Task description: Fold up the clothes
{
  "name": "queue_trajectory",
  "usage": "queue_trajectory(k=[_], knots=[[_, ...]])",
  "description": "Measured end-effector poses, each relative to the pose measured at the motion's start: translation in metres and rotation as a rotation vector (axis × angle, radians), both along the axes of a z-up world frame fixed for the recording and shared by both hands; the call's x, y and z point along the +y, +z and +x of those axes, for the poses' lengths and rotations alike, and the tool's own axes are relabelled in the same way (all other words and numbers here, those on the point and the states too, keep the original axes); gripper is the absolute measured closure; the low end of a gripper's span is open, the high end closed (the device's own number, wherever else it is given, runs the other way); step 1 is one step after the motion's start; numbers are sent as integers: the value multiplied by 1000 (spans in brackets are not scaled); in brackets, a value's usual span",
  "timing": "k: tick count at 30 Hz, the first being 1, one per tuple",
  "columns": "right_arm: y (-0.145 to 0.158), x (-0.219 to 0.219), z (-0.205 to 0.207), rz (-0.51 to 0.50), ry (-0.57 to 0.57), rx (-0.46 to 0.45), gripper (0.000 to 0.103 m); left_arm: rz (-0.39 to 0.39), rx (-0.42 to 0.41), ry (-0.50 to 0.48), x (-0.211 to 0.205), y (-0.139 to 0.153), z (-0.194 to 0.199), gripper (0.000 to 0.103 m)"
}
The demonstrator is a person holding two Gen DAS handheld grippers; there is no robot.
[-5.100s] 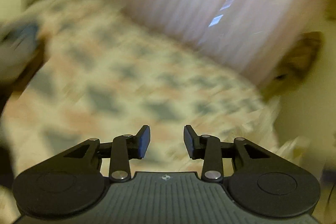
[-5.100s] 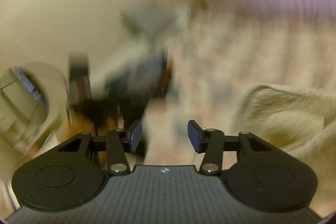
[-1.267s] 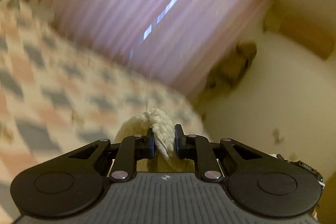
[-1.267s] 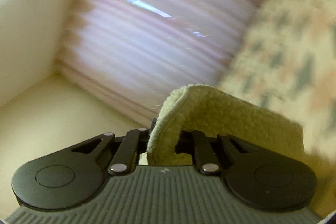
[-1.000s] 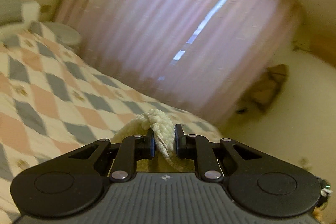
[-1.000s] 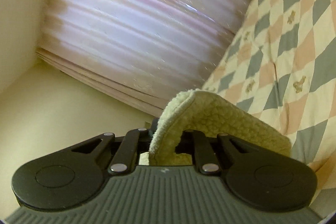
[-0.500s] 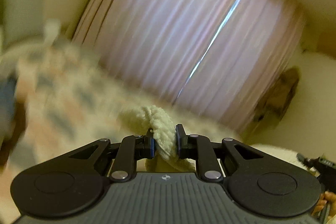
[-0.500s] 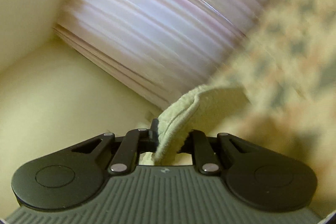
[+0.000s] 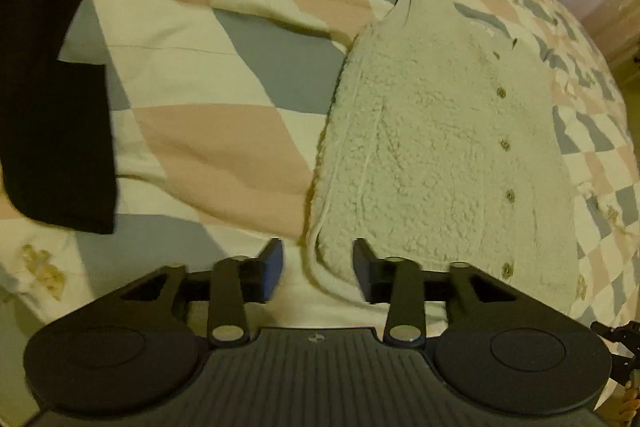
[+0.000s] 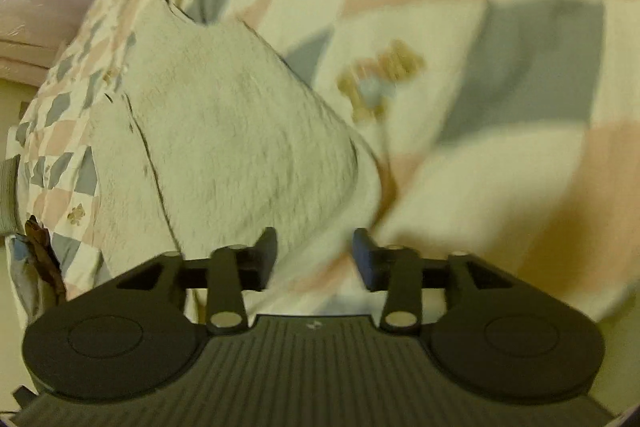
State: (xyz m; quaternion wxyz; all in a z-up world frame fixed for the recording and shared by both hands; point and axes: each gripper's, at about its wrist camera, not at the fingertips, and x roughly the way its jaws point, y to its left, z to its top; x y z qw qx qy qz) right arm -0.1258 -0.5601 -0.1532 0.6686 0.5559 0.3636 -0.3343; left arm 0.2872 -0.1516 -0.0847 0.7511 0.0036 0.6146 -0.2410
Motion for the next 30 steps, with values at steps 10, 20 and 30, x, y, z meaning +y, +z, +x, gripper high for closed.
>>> queue_trajectory(k=[10,20,30], knots=[[-34,-53,12,-149,30,-111,51,-90,-42,54,-20,-91,-19,36],[-86,-32,11,-179,99,-303,87,-309,-81,-118,-14,-122,-28,90],[-38,38,-63,-303,27,-479,91,-513,-224,-194,41,-58,-49,92]])
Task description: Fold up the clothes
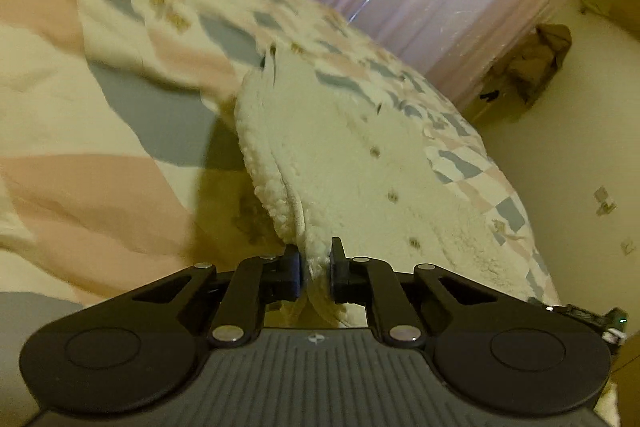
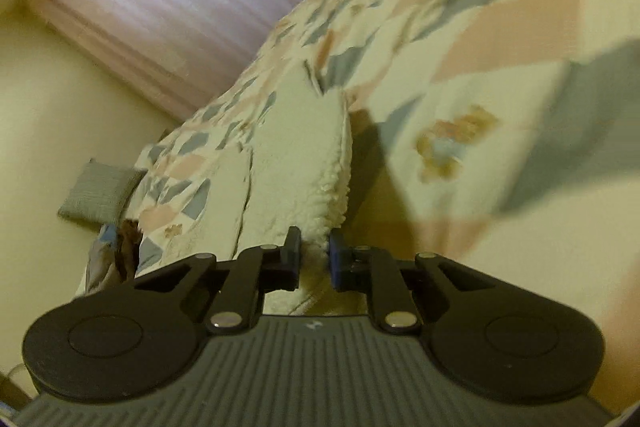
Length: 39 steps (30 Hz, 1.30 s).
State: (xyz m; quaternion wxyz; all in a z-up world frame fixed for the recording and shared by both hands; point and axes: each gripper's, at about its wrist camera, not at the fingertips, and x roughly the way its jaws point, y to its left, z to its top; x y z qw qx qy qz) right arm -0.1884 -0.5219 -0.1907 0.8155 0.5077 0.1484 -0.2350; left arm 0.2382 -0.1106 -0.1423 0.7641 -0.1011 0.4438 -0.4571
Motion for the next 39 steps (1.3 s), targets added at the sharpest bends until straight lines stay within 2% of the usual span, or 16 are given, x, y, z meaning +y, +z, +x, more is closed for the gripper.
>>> queue_trajectory(k=[2,6,8,10,13,17,21,24,27,29,31,33,34,35,37,39], knots=[[3,14,-20,6,-39,28,94,21,11,5,10,8,-13,90],[-15,28,-49,-55,-147,254,89,249,-71,43,14,-10,-33,85],[-18,37,-66,-13,-159,166,84,311,-50,65,24,-29,-49,87],[-18,47,-80,7,-149,45,57,276,-48,67,38,-33,-62,84],[-14,48,-68,-17,-98,-12,56,205,-13,99,52,-35,-61,63],[-27,26,-35,34,-85,0,56,124,47,167,50,-38,-47,51],[-55,3,-7,125,-84,47,58,133,64,207,28,-53,-33,24],[-58,-7,-2,194,-60,36,58,144,117,196,10,-69,-20,32],[-53,-5,-16,278,-68,28,56,113,201,113,-7,-69,-15,78],[-54,2,-25,328,-84,26,53,117,209,95,-11,-56,-14,78],[-59,11,-23,342,-58,1,50,109,211,96,-10,-50,-17,48],[-64,18,-18,353,-19,-43,62,96,238,105,-5,-56,-21,40],[-66,22,-16,357,4,-71,87,94,249,118,-2,-63,-24,47],[-68,25,-13,361,27,-98,93,76,259,116,2,-71,-28,53],[-68,30,-14,374,30,-123,93,57,272,124,7,-77,-35,86],[-57,30,-23,385,11,-170,94,26,300,137,12,-75,-39,94]])
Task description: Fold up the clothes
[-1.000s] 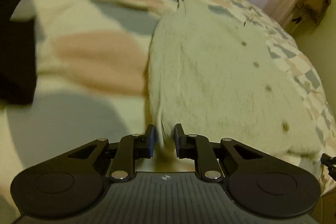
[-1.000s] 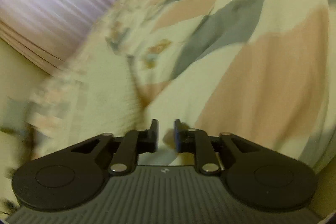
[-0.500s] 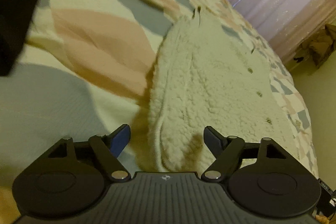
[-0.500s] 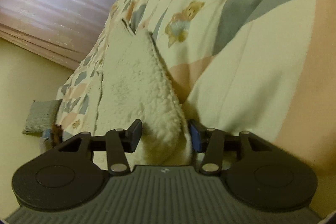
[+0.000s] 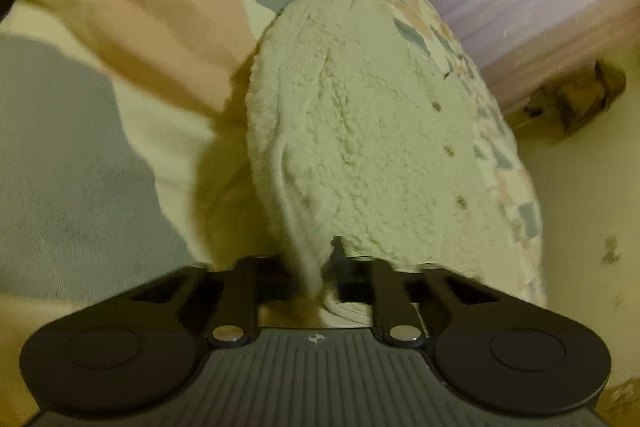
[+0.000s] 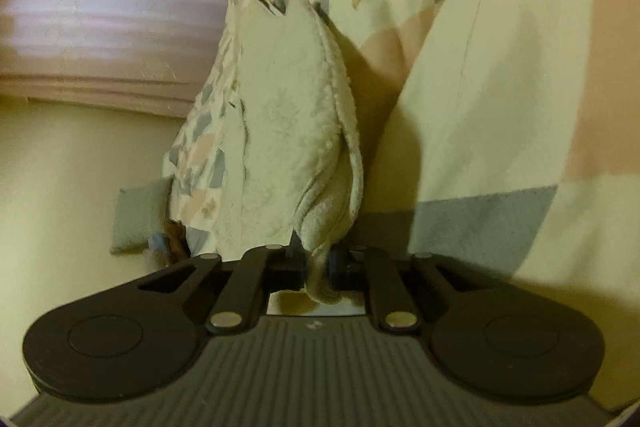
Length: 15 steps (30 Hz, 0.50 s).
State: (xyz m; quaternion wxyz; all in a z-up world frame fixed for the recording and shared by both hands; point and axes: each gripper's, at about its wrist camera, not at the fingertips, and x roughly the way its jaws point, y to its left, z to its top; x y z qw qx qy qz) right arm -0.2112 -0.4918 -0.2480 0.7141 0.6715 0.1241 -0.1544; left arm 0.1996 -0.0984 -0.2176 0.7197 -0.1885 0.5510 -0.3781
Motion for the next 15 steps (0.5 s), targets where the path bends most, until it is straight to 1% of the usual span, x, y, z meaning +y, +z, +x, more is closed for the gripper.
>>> queue_trajectory(k=[1,2,3,5,6,7,8,9,10,11,12,14,15], knots=[[10,-2,-6,-9,-14,-34,95,-19,-15,-7,2,11,1,95],[23,-3,-10,-36,-26,-47,95,-39,-31,-15,3,22,3,95],[36,-3,-15,-64,-38,-59,96,-46,-83,-35,2,40,4,95],[60,-4,-24,-118,-63,-77,96,-59,-142,-50,2,66,5,95],[67,-2,-28,-143,-70,-54,96,-65,-171,-57,3,79,5,94],[72,1,-31,-178,-59,-4,97,-62,-187,-58,4,86,3,93],[73,6,-33,-214,-41,80,97,-45,-204,-61,5,88,0,92],[73,12,-34,-244,-20,168,95,14,-220,-64,6,81,-7,89],[67,20,-35,-259,10,268,92,75,-236,-67,7,73,-13,82],[63,28,-35,-289,36,355,92,137,-252,-69,8,65,-20,81],[67,39,-35,-362,49,403,92,241,-257,-60,9,52,-28,83],[74,61,-34,-507,74,498,92,417,-293,-47,14,36,-47,88],[80,71,-32,-588,82,533,92,455,-333,-35,18,37,-58,88]])
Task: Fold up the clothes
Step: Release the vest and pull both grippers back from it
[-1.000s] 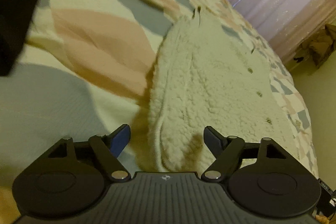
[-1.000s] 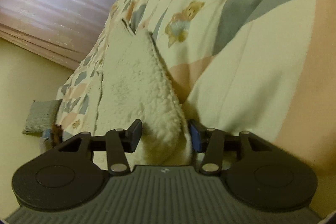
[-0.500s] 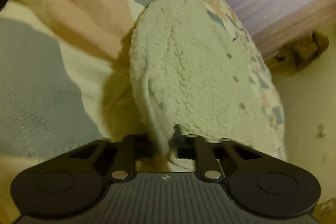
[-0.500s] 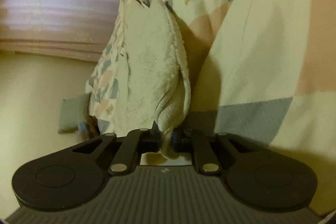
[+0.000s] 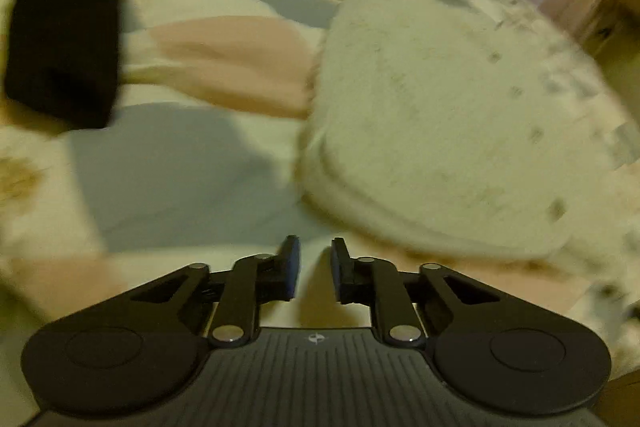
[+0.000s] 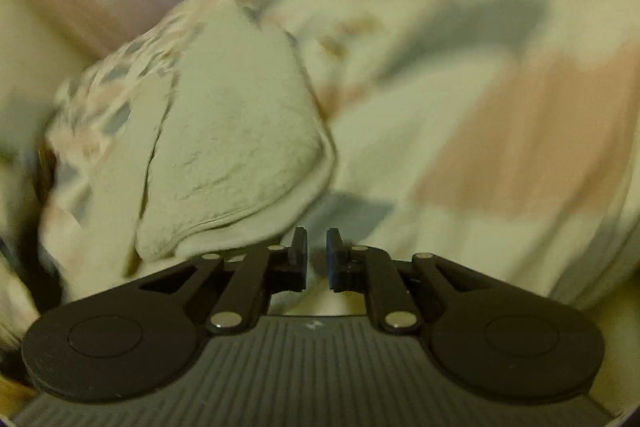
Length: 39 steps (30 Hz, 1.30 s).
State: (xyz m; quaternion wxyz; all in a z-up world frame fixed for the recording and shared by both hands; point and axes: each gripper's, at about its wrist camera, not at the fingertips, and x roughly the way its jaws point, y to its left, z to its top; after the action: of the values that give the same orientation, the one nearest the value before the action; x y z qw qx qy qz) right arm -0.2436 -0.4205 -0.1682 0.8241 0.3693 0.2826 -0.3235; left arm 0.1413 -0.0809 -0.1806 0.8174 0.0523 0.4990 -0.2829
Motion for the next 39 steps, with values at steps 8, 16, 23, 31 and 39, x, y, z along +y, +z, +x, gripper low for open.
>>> queue_trajectory(k=[8,16,23,31,39], knots=[[14,32,107,-328,223,53,85,12,-275,-161,-92,48,-51,59],[-34,66,97,-261,229,193,80,216,-323,-171,-143,-8,-104,56],[8,88,73,-238,212,138,48,147,-231,-169,-107,25,-133,41],[50,114,71,-315,227,70,30,100,-295,-127,-72,59,-148,34],[76,131,57,-356,223,29,21,55,-364,-93,-43,88,-169,25]])
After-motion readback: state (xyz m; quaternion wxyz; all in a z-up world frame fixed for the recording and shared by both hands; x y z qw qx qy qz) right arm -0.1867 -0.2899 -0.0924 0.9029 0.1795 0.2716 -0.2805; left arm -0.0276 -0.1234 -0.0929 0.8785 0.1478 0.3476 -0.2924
